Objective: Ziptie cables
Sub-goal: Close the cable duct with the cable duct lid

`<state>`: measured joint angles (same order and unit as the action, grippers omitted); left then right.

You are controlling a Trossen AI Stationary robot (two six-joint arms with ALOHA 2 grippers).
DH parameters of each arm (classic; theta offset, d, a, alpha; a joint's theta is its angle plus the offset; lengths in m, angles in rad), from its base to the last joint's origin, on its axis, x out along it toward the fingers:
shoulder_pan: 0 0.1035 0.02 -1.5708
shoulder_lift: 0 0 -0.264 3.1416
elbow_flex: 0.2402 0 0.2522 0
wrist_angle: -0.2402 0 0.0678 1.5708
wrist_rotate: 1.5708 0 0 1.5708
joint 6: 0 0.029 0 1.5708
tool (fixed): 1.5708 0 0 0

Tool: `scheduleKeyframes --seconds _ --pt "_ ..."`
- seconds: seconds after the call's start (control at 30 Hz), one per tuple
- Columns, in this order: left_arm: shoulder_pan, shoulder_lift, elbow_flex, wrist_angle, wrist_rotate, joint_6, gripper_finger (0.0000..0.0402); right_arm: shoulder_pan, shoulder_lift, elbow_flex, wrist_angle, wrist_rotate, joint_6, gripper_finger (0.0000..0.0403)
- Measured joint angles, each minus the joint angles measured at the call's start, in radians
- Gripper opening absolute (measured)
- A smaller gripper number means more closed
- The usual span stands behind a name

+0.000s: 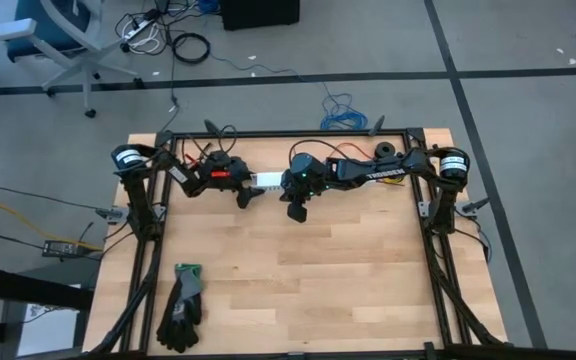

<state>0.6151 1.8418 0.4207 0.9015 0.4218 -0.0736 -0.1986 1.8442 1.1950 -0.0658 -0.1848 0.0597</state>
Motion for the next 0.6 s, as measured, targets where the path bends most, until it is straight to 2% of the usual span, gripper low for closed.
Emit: scheduleKeyframes --seconds 0.13,0.3,0.43,0.6 --pt "0.0 0.002 -0.025 0.042 0.028 0.019 0.0346 0.0 0.0 0.0 -0.004 0.0 0.0 0.0" --pt "-0.003 0.003 -0.132 0.206 0.041 0.031 0.0346 0.0 0.0 0.0 -0.007 0.0 0.0 0.0" --pt "-0.004 0.003 -0.179 0.244 -0.038 0.102 0.0346 0.0 0.0 0.0 -0.006 0.0 0.002 0.0" --pt "-0.002 0.004 -0.161 0.248 -0.097 0.193 0.0346 -0.002 0.0 0.0 0.021 0.0 0.022 0.0"
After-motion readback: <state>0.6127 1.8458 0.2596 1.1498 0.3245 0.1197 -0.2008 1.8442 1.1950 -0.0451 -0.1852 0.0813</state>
